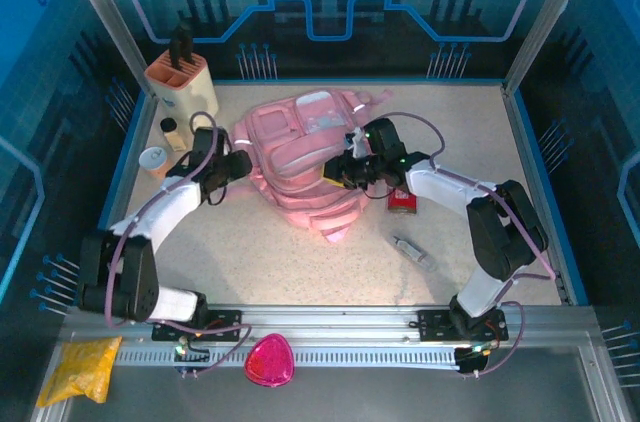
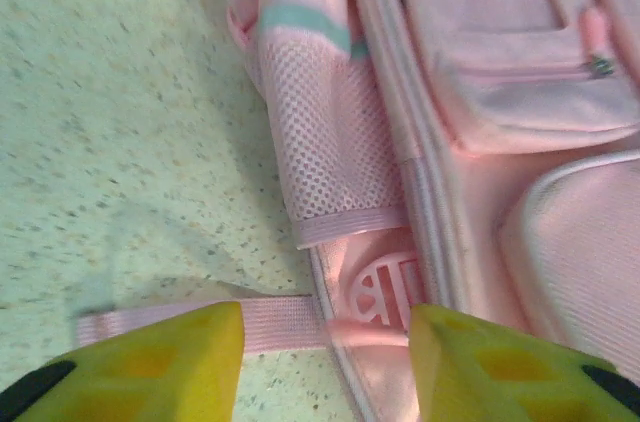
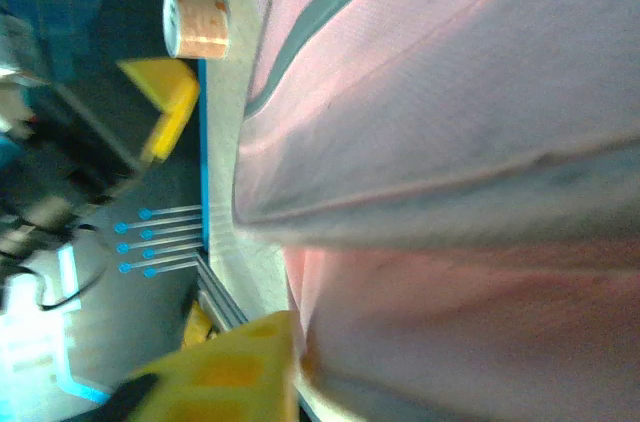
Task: Pack the student bag
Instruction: Unzip the student bag at the center of the table, then pick up the personal item from the middle-right of the table.
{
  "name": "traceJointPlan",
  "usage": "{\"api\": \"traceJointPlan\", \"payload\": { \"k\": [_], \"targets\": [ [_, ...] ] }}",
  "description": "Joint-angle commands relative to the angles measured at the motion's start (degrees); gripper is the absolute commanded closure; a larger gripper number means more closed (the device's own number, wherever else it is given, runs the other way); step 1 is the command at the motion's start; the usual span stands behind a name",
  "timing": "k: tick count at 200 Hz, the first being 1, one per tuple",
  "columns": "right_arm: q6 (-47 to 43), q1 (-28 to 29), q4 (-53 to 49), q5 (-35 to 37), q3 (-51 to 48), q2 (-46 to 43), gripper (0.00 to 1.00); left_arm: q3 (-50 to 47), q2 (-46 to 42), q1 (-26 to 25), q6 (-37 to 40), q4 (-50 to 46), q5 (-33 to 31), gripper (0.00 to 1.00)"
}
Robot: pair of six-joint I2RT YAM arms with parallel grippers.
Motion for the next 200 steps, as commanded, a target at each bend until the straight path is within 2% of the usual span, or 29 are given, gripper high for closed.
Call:
{"api": "traceJointPlan", "payload": {
  "k": [1, 28, 56, 83, 117, 146, 162, 200],
  "targets": [
    [-5.53, 1.15, -5.39, -0.45, -1.37, -4.67, 0.65, -0.40, -6.04, -0.24, -3.25, -5.76, 0.72, 0.47],
    [-6.36, -0.81, -5.57, 1.93, -6.95, -9.57, 0.50, -1.23, -9.60, -4.83, -6.62, -7.81, 1.96, 0.44],
    [-11.96, -3.75, -13.47, 8.84, -8.92, -15.05, 0.39, -1.63, -9.89, -14.52, -11.40, -5.99, 1.31, 0.42],
    [-15.38, -9.24, -18.99, 12.97, -10.60, -19.26, 0.33, -1.06, -8.03, -23.73, -15.43, -2.68, -0.70, 0.42],
    [-17.94, -17.62, -23.99, 18.83, -13.51, -22.94, 0.29, 3.43, -1.63, -34.25, -19.13, 1.66, -1.22, 0.42],
    [-19.05, -24.68, -24.00, 18.86, -16.59, -23.00, 0.27, 11.01, 7.52, -41.98, -20.38, 4.53, -1.59, 0.43],
    [-18.62, -28.25, -21.67, 16.01, -18.73, -21.84, 0.28, 15.70, 13.70, -44.68, -21.79, 5.11, -1.14, 0.46],
    [-18.87, -31.58, -18.31, 14.44, -21.40, -17.56, 0.34, 25.07, 26.83, -48.43, -23.90, 7.03, -1.74, 0.55]
  ]
}}
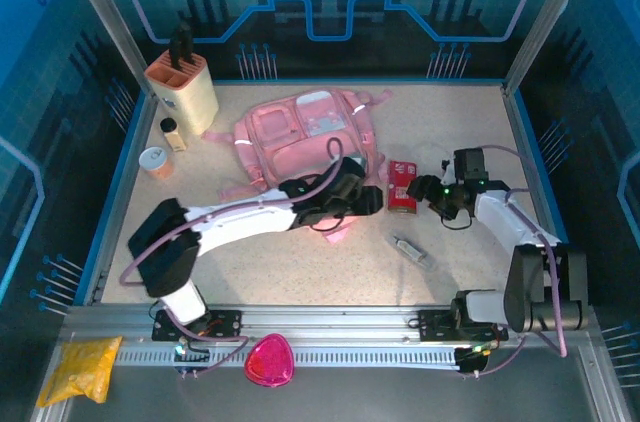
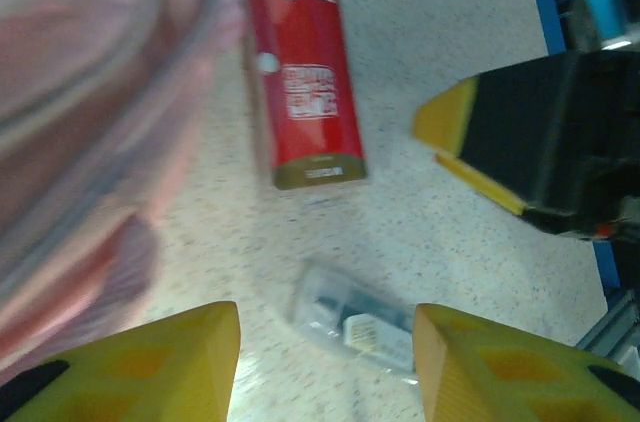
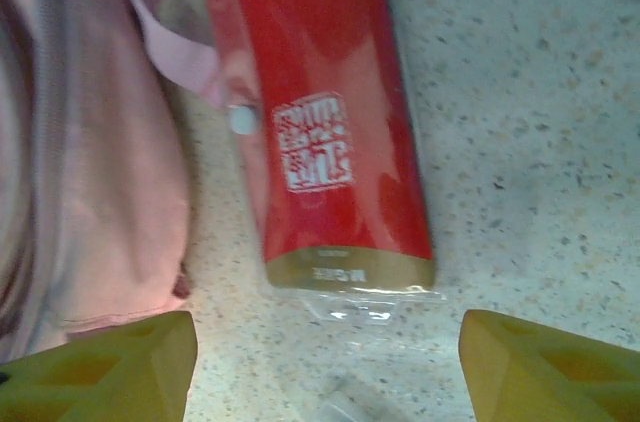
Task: Pack the student bag
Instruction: Pick up the personal item from the middle-right of the table.
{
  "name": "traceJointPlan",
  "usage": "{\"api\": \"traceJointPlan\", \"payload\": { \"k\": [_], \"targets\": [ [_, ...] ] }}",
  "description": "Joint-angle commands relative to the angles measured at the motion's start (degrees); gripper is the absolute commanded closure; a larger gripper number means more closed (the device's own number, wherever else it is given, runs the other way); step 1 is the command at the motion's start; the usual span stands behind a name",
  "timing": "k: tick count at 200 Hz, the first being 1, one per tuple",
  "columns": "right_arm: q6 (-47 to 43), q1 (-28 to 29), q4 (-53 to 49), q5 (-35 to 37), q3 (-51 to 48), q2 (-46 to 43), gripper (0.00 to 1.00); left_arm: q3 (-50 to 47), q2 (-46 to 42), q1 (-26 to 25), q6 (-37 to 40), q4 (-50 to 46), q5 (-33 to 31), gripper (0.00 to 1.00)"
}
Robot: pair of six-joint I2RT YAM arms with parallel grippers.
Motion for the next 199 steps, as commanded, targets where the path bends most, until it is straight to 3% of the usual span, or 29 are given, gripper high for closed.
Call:
{"api": "traceJointPlan", "payload": {
  "k": [1, 26, 54, 104, 168, 199],
  "targets": [
    [-1.17, -2.49, 2.15, -2.10, -1.58, 2.80, 0.34, 5.30, 6.62, -1.36, -2.52, 1.82, -1.11, 0.55],
    [-1.25, -3.59, 5.09, -3.13, -2.24, 5.91, 0.38, 10.91, 14.84, -0.92, -2.31, -1.02, -5.54, 0.66],
    [-1.77, -3.57, 6.89, -3.68, -2.34, 8.18, 0.41, 14.42, 20.79, 0.59, -3.36, 0.36, -2.58, 0.78],
    [-1.83, -3.21, 10.26, -6.84, -2.49, 11.75, 0.42, 19.28, 27.64, 2.38, -3.27, 0.44, -0.97, 0.87],
    [-2.40, -0.82, 9.92, -7.62, -0.96, 13.43, 0.41, 21.15, 31.31, 2.63, -3.16, 0.57, -0.18, 0.90],
    [-2.43, -0.66, 10.33, -11.57, -0.23, 14.24, 0.41, 21.56, 31.99, 2.79, -3.31, -1.60, -0.57, 0.93]
  ]
}}
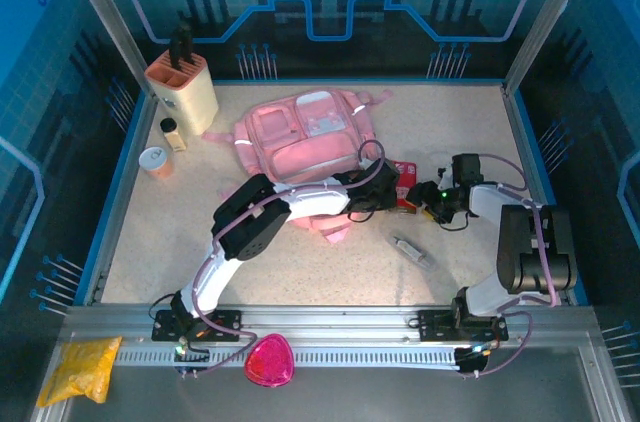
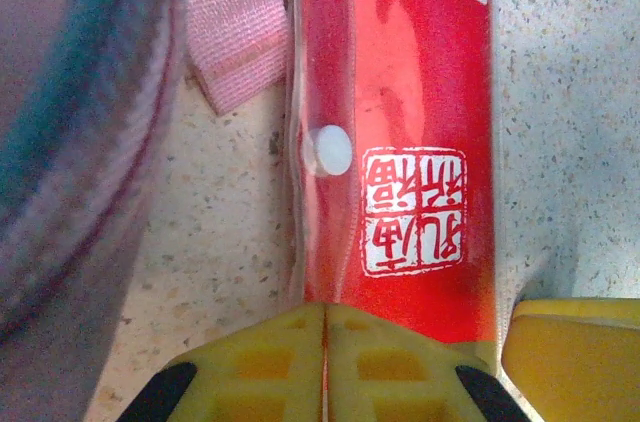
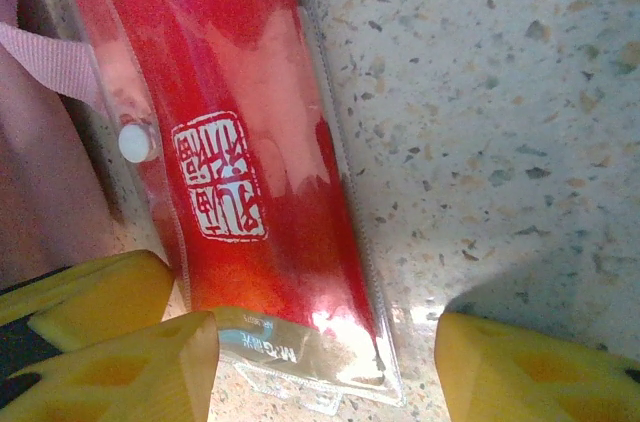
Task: Pack the student bag
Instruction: Pick up the personal item from the middle-right of the table.
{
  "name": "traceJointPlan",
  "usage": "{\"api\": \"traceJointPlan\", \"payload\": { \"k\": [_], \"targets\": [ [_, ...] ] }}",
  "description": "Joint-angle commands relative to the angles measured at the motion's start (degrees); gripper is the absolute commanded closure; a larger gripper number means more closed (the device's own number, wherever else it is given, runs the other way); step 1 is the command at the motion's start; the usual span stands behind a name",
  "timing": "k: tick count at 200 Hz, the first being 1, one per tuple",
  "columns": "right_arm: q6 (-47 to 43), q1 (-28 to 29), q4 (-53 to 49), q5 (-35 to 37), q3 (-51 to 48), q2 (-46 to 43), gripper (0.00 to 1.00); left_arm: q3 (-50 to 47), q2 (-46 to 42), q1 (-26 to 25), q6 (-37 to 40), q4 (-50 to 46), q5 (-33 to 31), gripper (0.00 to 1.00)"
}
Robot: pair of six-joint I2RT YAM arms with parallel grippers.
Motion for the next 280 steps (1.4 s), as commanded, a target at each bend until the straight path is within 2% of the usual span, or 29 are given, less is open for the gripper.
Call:
{"api": "traceJointPlan", "payload": {
  "k": [1, 51, 82, 109, 131, 152, 182, 226, 242, 280],
  "targets": [
    [-1.15, 1.76, 1.92, -6.04, 1.01, 1.93, 0.41, 1.30, 2.14, 0.39, -0.21, -2.87, 0.68, 0.93],
    [-2.01, 1.82, 2.68, -9.49, 0.07, -3.11, 0.39, -0.09, 1.61, 0.86, -1.47, -4.30, -0.45, 0.97],
    [-3.22, 0.87, 1.06, -6.84, -0.31, -4.33, 0.39, -0.76, 0.89, 1.14, -1.77, -4.94, -1.13, 0.99],
    [-2.40, 0.42, 6.19, -12.85, -1.81, -3.76, 0.40, -2.05, -0.02, 1.15, -1.96, -3.31, 0.57, 1.00],
    [-2.11, 1.39, 7.33, -14.00, -1.45, -3.15, 0.43, -2.21, -0.19, 1.10, -2.41, -2.56, 1.44, 1.00],
    [-1.94, 1.79, 7.64, -13.37, -1.53, -2.98, 0.51, -2.29, -0.43, 1.10, -2.32, -2.75, 1.48, 1.00],
    [-2.67, 1.39, 5.85, -10.36, -1.68, -2.71, 0.70, -2.26, -1.36, 1.06, -1.64, -2.64, 1.67, 1.00],
    [-2.15, 1.15, 5.93, -9.75, -1.71, -4.38, 0.96, -1.60, -3.50, 1.01, 0.47, -3.03, 2.35, 0.95],
    [-1.81, 0.80, 5.59, -9.26, -1.80, -6.01, 1.00, -1.07, -4.79, 0.97, 1.36, -4.00, 2.98, 0.90],
    [-1.44, -1.54, 2.02, -7.15, -2.32, -12.69, 1.00, -4.81, -12.74, 0.71, 4.78, -4.47, 3.14, 0.76]
  ]
}}
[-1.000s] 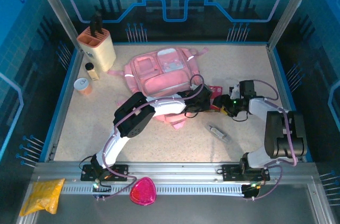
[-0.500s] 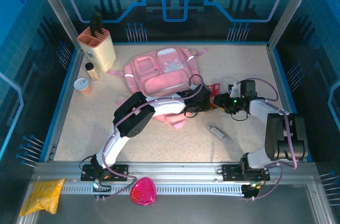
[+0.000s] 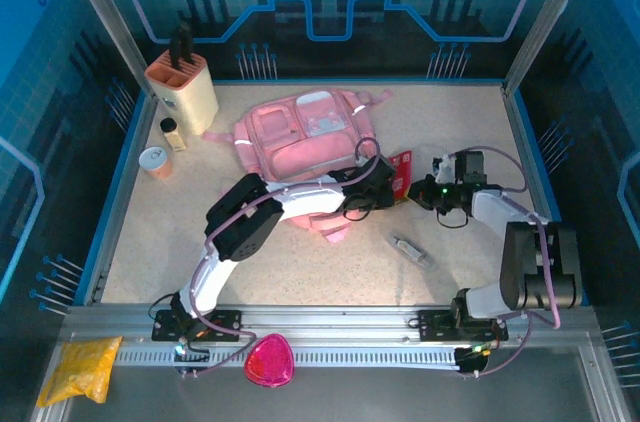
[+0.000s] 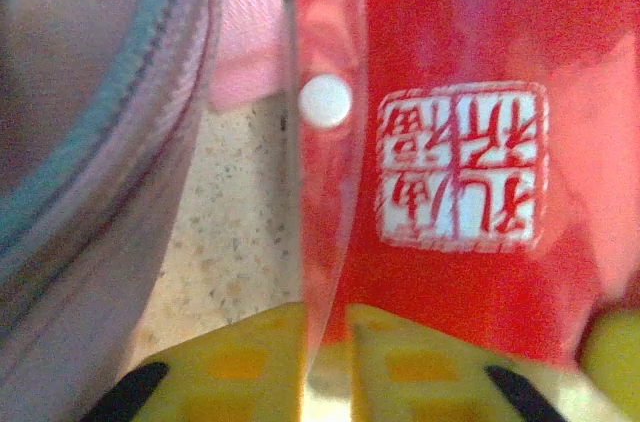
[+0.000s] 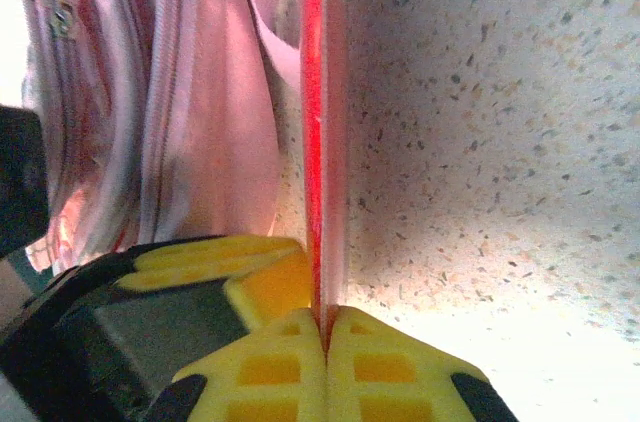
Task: Pack the student bag
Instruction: Pick up the personal item from the middle-right of the table, then open the student bag at the center of the table.
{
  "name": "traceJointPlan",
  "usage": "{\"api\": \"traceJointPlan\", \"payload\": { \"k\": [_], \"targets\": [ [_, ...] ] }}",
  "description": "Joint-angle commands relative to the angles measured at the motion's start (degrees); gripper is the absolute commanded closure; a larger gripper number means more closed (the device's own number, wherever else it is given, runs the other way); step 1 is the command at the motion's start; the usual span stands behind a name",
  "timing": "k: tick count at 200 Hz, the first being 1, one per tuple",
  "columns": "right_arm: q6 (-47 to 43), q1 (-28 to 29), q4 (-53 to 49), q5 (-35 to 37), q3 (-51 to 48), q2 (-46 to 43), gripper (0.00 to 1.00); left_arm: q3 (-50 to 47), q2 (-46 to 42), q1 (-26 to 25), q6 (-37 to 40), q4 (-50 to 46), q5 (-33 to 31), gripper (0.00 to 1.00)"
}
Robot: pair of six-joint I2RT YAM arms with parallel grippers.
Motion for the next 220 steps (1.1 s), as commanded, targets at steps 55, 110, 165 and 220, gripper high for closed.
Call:
{"api": "traceJointPlan", "payload": {
  "k": [55, 110, 165, 220],
  "targets": [
    [0.34, -2.06, -9.29, -0.21, 0.60, -15.56, 1.00, -13.21, -26.28, 0.16, 16.12, -4.71, -3.95, 0.59],
    [0.81, 0.58, -12.58, -4.35, 1.97, -17.84, 1.00, -16.13, -32.99, 3.66, 38.41, -16.47, -20.00, 0.47],
    [3.47, 3.62, -10.53, -5.34, 1.81, -17.51, 1.00, -15.41, -27.66, 7.02, 53.09, -14.70, -18.90, 0.37],
    [3.78, 4.03, -9.86, -5.12, 1.41, -16.77, 1.00, -13.75, -21.00, 7.08, 59.19, -12.11, -17.32, 0.33]
  ]
}}
